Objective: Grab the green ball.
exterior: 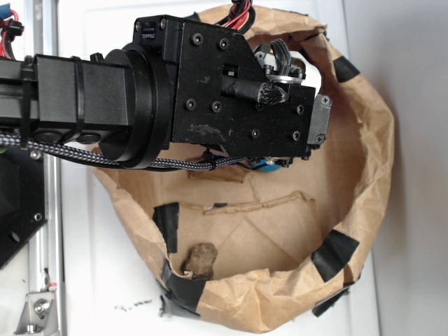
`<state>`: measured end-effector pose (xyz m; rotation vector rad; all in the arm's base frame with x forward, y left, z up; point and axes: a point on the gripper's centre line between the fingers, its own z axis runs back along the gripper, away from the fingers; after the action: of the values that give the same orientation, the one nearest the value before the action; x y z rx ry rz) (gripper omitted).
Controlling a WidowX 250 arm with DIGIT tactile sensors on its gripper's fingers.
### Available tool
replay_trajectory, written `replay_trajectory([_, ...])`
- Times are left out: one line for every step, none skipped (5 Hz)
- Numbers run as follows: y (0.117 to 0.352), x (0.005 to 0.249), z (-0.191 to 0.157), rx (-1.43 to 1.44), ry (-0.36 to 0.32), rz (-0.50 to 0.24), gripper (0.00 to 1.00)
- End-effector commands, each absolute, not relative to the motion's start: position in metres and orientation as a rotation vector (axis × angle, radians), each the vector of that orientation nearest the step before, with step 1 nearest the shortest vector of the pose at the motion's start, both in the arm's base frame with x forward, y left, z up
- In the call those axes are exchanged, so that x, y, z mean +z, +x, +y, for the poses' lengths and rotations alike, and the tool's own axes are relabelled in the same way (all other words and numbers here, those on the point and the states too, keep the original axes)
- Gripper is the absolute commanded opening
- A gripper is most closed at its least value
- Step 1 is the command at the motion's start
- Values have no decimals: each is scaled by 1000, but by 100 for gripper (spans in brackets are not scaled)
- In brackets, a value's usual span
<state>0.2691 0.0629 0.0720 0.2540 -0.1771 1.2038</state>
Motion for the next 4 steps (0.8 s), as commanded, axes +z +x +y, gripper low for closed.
replay_trajectory([247, 70, 69, 1593, 162, -288, 100])
replay_trajectory([255, 70, 80, 1681, 130, -341, 100])
replay_trajectory([259, 69, 89, 1695, 131, -342, 100])
replay_trajectory([260, 67, 96, 1701, 132, -348, 100])
